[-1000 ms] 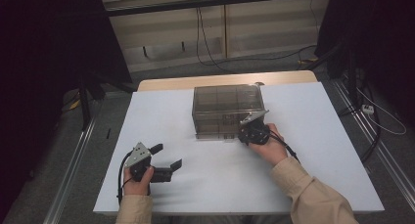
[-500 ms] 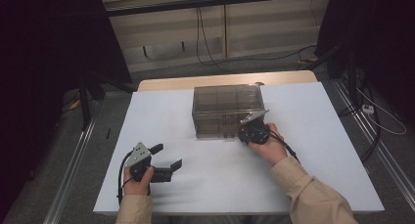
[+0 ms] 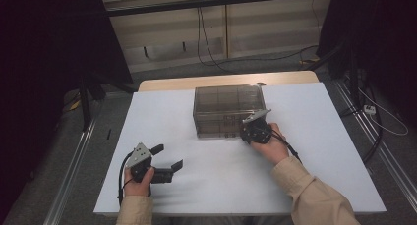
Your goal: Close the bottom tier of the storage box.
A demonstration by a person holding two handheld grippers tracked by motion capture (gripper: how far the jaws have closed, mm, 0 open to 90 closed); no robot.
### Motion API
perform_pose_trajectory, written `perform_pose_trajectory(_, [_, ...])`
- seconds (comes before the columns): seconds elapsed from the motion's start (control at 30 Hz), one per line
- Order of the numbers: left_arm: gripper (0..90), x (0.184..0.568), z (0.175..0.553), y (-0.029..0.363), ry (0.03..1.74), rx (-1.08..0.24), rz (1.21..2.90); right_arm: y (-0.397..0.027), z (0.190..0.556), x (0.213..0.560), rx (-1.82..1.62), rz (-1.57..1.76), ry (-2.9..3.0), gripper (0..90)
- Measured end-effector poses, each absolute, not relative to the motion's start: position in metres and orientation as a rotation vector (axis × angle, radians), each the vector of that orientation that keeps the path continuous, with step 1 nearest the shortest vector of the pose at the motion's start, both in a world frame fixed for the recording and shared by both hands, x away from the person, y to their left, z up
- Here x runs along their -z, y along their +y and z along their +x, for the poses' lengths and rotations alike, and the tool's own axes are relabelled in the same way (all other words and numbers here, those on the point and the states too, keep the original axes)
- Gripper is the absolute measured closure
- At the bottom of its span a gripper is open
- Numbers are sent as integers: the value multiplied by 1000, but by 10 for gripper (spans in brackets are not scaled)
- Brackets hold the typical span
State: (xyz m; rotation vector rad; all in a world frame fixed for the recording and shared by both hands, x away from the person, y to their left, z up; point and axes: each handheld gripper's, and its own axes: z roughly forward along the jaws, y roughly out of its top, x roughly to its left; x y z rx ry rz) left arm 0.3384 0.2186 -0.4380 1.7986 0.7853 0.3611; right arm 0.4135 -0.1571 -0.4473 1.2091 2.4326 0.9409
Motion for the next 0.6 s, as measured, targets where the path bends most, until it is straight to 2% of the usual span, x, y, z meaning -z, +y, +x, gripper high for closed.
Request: perform_pose_trajectory(0.6, [31,438,338,218,784,-359,1798,-164,417,447,-929,1221,2413,900])
